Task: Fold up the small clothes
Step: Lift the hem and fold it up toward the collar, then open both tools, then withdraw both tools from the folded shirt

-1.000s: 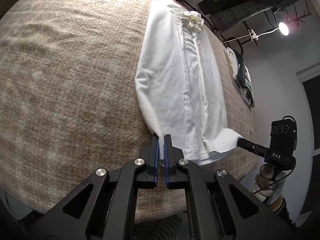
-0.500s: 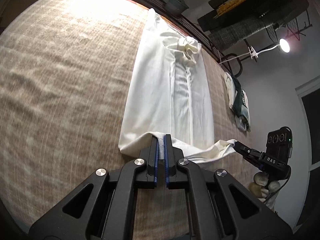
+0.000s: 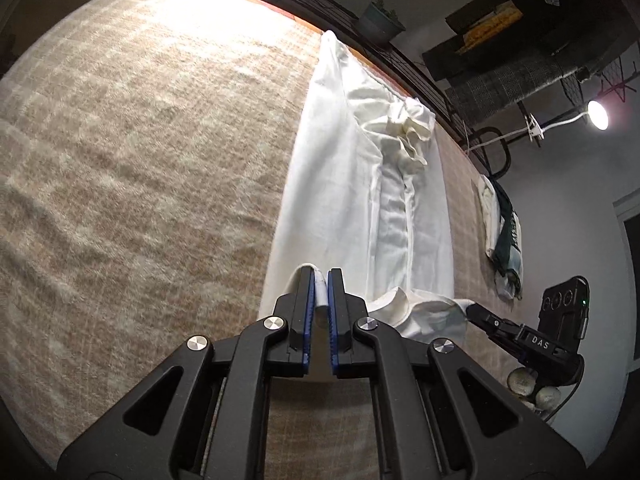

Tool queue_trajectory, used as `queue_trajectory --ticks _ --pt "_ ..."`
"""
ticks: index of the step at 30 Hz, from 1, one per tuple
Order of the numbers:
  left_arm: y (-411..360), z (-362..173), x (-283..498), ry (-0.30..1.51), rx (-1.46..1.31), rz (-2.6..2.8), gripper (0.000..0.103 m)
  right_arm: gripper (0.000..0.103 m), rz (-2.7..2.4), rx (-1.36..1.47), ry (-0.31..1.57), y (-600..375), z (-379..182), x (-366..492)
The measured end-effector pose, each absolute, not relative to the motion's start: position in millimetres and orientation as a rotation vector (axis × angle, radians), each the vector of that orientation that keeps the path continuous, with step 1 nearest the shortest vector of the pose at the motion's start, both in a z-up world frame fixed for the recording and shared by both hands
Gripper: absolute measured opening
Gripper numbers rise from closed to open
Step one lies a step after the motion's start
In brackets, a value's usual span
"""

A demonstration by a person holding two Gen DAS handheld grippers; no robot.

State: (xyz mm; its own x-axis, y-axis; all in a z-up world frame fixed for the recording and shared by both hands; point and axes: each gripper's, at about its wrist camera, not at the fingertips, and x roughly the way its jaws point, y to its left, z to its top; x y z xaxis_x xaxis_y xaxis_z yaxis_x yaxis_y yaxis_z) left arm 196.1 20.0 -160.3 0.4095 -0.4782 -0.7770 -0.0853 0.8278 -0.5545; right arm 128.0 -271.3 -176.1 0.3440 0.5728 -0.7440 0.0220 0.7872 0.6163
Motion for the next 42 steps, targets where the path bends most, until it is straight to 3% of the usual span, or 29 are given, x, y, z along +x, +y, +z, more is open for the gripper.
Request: queue_trajectory --ticks 2,3,4,15,23,32,42 --pt "25.3 -158.2 198.0 1.126 -0.582 -0.249 0.013 0.015 0.352 0.561 1.179 -273.5 -174.6 129.1" --pt "27.5 -156.5 197.5 1.117 -0.591 -0.250 0.025 0.025 0.339 0.542 1.175 -275.4 -173.0 128.8" --pt "29.7 -153.9 195.9 1.102 -0.597 -0.252 0.031 0.026 0.331 0.534 1.171 -277.0 -171.7 128.4" --pt "9.9 -160.7 175.0 1.157 -0.432 -0.333 0.030 0.017 0.518 0.324 1.172 -237.1 -162.1 103.2" --pt "-19.1 -183.4 183.9 1.218 -0.342 -0.344 0.029 0.017 0.529 0.249 1.214 -214.0 -179.6 112.5" --pt "-19.5 -178.9 211.3 1.143 -0.330 -0.266 0.029 0.018 0.400 0.268 1.161 -222.7 -178.8 144.3" --pt "-15.8 -183.1 230.2 1.069 -0.138 -0.170 0.029 0.020 0.297 0.127 1.132 -218.1 -172.7 150.7"
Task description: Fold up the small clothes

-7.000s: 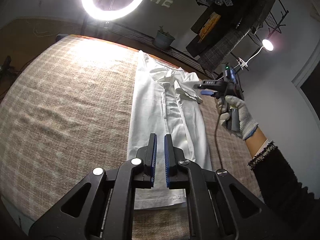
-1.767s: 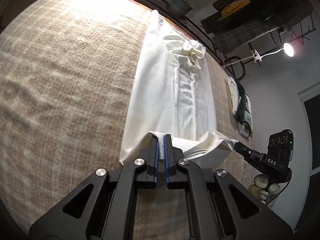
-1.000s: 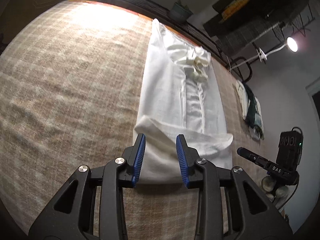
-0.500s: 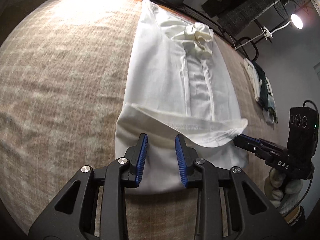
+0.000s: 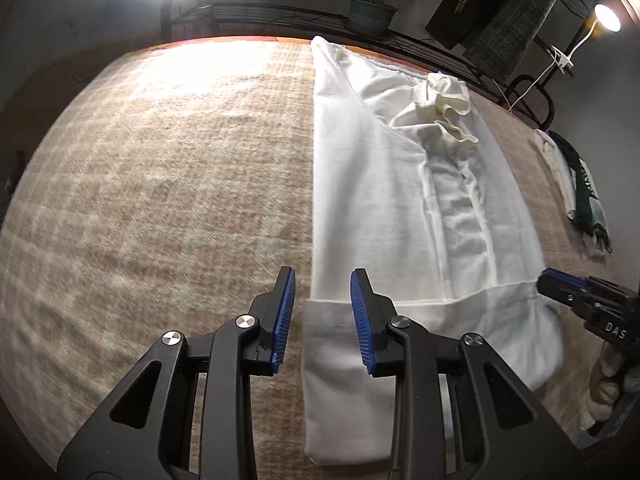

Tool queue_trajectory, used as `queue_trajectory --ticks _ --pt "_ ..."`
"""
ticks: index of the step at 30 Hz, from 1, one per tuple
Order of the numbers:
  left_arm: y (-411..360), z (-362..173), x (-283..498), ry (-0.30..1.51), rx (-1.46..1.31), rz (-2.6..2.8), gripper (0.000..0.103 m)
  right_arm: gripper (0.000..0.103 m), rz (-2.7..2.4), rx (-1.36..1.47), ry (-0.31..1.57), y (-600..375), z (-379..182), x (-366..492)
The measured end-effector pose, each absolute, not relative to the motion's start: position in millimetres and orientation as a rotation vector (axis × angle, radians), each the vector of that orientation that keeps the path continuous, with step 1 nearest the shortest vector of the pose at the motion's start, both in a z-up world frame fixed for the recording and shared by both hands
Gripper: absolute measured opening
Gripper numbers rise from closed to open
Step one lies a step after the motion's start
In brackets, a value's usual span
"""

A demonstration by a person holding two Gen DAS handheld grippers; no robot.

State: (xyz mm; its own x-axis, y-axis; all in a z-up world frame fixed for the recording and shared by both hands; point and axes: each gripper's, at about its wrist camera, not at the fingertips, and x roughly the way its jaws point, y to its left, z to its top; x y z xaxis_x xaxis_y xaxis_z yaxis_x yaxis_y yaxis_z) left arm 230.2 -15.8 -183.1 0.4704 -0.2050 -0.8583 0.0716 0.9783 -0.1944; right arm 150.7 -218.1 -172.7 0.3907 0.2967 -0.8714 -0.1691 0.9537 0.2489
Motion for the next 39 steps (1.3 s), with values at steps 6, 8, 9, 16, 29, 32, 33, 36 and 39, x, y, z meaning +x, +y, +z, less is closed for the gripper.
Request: queue_trajectory --ticks 6,8,9,16,29,32,33,36,39 --pt "0.0 -161.6 237.7 1.009 -0.179 -0.149 0.029 0.024 0.246 0.050 1.076 -224.9 -155.9 144.6" --pt "4.5 -155.1 239.9 0.996 -0.194 -0.149 0.029 0.025 0.238 0.034 1.060 -228.1 -151.5 144.1" --pt "5.3 -153.2 242.1 0.992 -0.201 -0.153 0.029 0.026 0.237 0.021 1.051 -228.9 -149.5 144.1" --pt "-1.6 -143.5 267.3 0.978 -0.223 -0.172 0.029 0.057 0.205 -0.015 0.969 -230.8 -136.9 151.7" --pt "4.6 -155.1 340.1 0.980 -0.274 -0.171 0.029 0.040 0.170 0.012 0.975 -266.5 -139.3 236.9" --pt "5.6 -164.1 359.6 0.984 -0.272 -0.169 0.029 0.028 0.212 0.065 0.981 -272.5 -145.4 265.1" --pt "4.6 -166.4 364.9 0.984 -0.266 -0.169 0.029 0.028 0.224 0.070 0.976 -271.7 -146.3 272.4" --pt "-1.0 -175.7 385.6 0.989 -0.250 -0.174 0.029 0.028 0.265 0.091 0.961 -268.0 -149.7 302.6" --pt "-6.6 -184.4 402.4 0.997 -0.245 -0.182 0.029 0.028 0.273 0.120 0.969 -266.5 -158.7 335.5"
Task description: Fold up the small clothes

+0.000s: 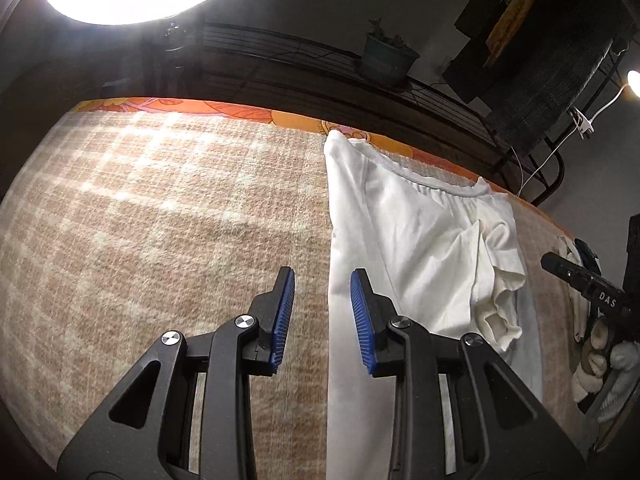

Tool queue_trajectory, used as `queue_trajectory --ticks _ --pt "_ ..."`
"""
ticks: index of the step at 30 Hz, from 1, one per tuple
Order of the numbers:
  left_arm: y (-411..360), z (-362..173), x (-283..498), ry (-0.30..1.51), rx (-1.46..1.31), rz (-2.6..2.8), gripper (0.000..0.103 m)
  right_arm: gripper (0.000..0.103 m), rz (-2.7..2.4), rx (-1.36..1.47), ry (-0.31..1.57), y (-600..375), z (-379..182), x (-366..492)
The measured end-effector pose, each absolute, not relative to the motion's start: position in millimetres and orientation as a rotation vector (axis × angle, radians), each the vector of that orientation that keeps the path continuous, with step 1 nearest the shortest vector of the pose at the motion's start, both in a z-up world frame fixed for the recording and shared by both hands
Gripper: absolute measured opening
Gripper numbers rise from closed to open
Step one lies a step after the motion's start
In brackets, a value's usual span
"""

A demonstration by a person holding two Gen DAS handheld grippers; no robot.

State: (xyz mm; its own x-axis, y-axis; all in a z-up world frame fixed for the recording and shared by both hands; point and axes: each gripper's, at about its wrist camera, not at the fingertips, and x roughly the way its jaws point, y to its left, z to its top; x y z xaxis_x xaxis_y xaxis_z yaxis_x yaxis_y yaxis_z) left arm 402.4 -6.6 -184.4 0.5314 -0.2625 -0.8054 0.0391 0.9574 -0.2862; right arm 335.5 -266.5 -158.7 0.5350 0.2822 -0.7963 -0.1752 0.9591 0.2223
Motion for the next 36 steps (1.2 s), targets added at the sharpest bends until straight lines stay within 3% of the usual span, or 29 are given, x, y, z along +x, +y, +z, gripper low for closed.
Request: queue_trajectory --ticks 7,15,17,19,21,22,24,32,33,35,36 --pt "-21.1 -201.9 435.1 0.998 -0.219 -0.203 0.029 0.016 0.279 0.141 1.005 -263.5 -183.8 394.1" --pt "-21.3 -204.4 464.4 0.981 -0.240 -0.203 0.029 0.016 0.284 0.086 0.991 -259.9 -194.6 434.7" --pt "-17.6 -203.6 473.2 0.977 -0.260 -0.198 0.029 0.018 0.275 0.096 0.970 -262.7 -191.8 438.6" --pt "-12.6 -201.3 482.9 0.966 -0.281 -0.197 0.029 0.034 0.284 0.160 0.928 -273.4 -186.1 437.0" --pt "-6.9 -198.3 493.1 0.951 -0.293 -0.195 0.034 0.042 0.275 0.223 0.907 -287.7 -184.3 433.5" --pt "-5.9 -196.9 498.2 0.944 -0.297 -0.194 0.040 0.043 0.266 0.241 0.908 -294.1 -185.5 433.4" --pt "-3.7 -196.1 509.7 0.938 -0.324 -0.200 0.043 0.043 0.257 0.270 0.930 -304.7 -190.6 434.6" --pt "-22.8 -208.0 542.7 0.975 -0.377 -0.257 0.043 0.042 0.354 0.342 0.969 -305.9 -204.8 453.0" --pt "-25.7 -208.5 545.3 0.981 -0.387 -0.273 0.043 0.032 0.367 0.342 0.971 -303.5 -204.5 454.0" --pt "-34.1 -210.1 550.5 0.989 -0.378 -0.297 0.023 0.015 0.410 0.348 0.989 -297.5 -206.3 457.4" --pt "-39.1 -211.9 552.2 0.999 -0.357 -0.302 0.006 0.007 0.416 0.328 0.990 -292.7 -206.2 457.8"
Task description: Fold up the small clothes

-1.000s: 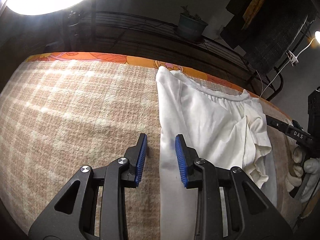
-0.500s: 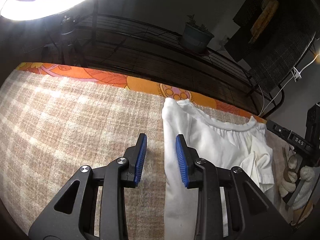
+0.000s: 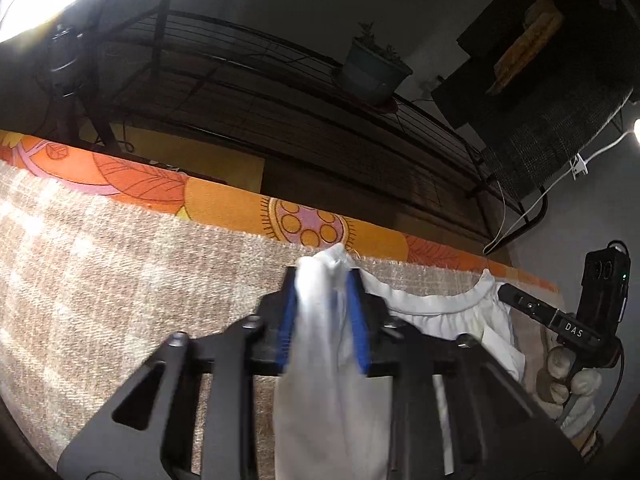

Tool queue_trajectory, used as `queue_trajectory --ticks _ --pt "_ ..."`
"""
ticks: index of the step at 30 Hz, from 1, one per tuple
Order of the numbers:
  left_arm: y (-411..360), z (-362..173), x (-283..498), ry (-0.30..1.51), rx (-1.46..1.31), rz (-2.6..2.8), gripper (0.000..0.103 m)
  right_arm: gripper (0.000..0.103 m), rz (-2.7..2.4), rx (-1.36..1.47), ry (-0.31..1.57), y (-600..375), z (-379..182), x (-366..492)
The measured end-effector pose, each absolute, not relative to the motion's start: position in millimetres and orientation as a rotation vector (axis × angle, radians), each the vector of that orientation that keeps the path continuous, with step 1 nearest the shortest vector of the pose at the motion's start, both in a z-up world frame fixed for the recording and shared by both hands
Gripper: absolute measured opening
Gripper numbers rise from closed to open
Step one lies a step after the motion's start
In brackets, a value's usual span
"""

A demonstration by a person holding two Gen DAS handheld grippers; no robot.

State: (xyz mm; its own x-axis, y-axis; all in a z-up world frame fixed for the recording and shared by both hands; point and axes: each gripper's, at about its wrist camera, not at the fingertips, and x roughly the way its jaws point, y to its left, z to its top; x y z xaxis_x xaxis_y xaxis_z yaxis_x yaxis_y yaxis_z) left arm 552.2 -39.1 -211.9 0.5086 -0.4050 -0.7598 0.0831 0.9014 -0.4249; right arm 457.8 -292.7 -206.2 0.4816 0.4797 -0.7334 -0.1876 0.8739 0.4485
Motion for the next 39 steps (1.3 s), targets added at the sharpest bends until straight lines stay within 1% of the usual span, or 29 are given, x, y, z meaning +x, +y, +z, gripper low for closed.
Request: queue_trajectory --ticks 1,2,4,10,19,27,33,39 --pt "-42.1 -212.2 551.6 0.991 -0.348 -0.298 0.006 0.003 0.414 0.293 0.990 -286.8 -205.2 457.4" --pt "-43.4 -211.3 549.8 0.984 -0.345 -0.299 0.005 0.003 0.406 0.253 0.989 -280.8 -204.5 457.2" --pt "-43.2 -206.9 546.7 0.964 -0.347 -0.310 0.004 0.002 0.383 0.218 0.985 -275.1 -202.2 452.8" --pt "-32.6 -188.5 530.7 0.930 -0.376 -0.319 0.003 0.002 0.367 0.250 0.938 -284.1 -181.2 437.7" --pt "-24.9 -131.8 476.1 0.859 -0.360 -0.362 0.003 0.001 0.373 0.243 0.861 -288.5 -123.5 392.1" --pt "-21.2 -88.1 407.8 0.818 -0.321 -0.384 0.003 0.001 0.367 0.224 0.837 -287.8 -82.7 329.0" --pt "-17.1 -77.6 352.3 0.816 -0.293 -0.390 0.003 0.001 0.363 0.177 0.841 -276.2 -66.2 275.2" --pt "-9.9 -86.9 296.6 0.844 -0.298 -0.386 0.003 0.001 0.360 0.164 0.847 -263.5 -62.9 213.5"
